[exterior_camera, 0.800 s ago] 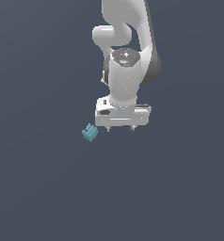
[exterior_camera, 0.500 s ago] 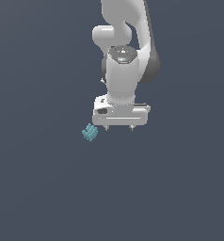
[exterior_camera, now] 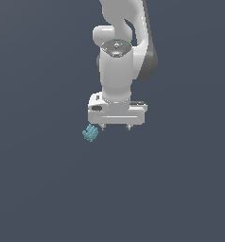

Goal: Pick up the object and move it to a goal position.

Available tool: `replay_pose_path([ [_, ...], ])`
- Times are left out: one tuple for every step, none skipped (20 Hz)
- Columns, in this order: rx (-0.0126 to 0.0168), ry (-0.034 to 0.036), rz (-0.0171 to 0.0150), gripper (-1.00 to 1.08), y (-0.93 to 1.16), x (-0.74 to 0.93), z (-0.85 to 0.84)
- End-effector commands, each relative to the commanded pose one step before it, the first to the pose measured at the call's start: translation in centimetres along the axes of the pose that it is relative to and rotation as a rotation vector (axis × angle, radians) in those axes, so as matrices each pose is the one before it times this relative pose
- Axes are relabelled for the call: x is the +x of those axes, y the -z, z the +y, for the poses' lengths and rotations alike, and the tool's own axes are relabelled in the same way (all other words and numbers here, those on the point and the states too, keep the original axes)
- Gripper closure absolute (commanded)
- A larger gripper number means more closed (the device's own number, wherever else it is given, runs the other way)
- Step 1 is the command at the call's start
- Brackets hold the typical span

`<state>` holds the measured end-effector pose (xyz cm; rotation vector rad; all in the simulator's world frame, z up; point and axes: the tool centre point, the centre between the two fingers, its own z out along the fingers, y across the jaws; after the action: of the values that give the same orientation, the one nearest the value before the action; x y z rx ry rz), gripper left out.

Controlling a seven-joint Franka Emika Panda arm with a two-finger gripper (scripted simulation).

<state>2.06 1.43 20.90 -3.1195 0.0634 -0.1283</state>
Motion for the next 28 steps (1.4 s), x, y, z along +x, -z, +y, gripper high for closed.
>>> replay_pose_path([
  [-0.00108, -0.02420, -0.00499, -0.92, -0.597, -0.312, 0.736],
  [-0.00056, -0.01607, -0.00238, -0.92, -0.348, -0.180, 0.471],
  [-0.00075, -0.01840, -0.00289, -0.92, -0.414, -0.212, 0.539],
  [-0.00098, -0.02079, -0.00342, -0.92, -0.481, -0.245, 0.611],
  [-0.00122, -0.02350, -0.00386, -0.92, -0.542, -0.275, 0.694],
  [-0.00146, -0.02657, -0.00420, -0.92, -0.596, -0.300, 0.788],
  [-0.00174, -0.02954, -0.00454, -0.92, -0.650, -0.325, 0.880],
  [-0.00210, -0.03234, -0.00491, -0.92, -0.705, -0.348, 0.968],
  [-0.00250, -0.03523, -0.00524, -0.92, -0.757, -0.369, 1.061],
  [-0.00288, -0.03743, -0.00542, -0.92, -0.790, -0.378, 1.134],
  [-0.00294, -0.03538, -0.00499, -0.92, -0.735, -0.342, 1.079],
  [-0.00290, -0.03264, -0.00448, -0.92, -0.668, -0.302, 1.001],
  [-0.00281, -0.02987, -0.00400, -0.92, -0.603, -0.265, 0.920],
  [-0.00268, -0.02708, -0.00354, -0.92, -0.540, -0.230, 0.838],
  [-0.00250, -0.02426, -0.00310, -0.92, -0.478, -0.198, 0.754],
  [-0.00229, -0.02145, -0.00269, -0.92, -0.419, -0.169, 0.669],
  [-0.00205, -0.01861, -0.00229, -0.92, -0.360, -0.141, 0.582],
  [-0.00178, -0.01576, -0.00190, -0.92, -0.303, -0.116, 0.494],
  [-0.00149, -0.01293, -0.00154, -0.92, -0.247, -0.092, 0.406],
  [-0.00118, -0.01003, -0.00118, -0.92, -0.191, -0.070, 0.315],
  [-0.00085, -0.00718, -0.00084, -0.92, -0.136, -0.049, 0.226],
  [-0.00051, -0.00431, -0.00050, -0.92, -0.081, -0.029, 0.136],
  [-0.00016, -0.00136, -0.00016, -0.92, -0.026, -0.011, 0.041],
  [0.00032, 0.00743, -0.00006, -0.92, 0.115, 0.052, -0.175],
  [0.00000, 0.00000, 0.00000, -0.92, -0.035, -0.002, -0.001],
  [0.00000, 0.00000, 0.00000, -0.92, -0.103, -0.007, -0.003],
  [-0.00004, -0.00049, 0.00000, -0.92, -0.172, -0.003, 0.020],
  [0.00000, 0.00000, 0.00000, -0.92, -0.239, -0.017, -0.008],
])
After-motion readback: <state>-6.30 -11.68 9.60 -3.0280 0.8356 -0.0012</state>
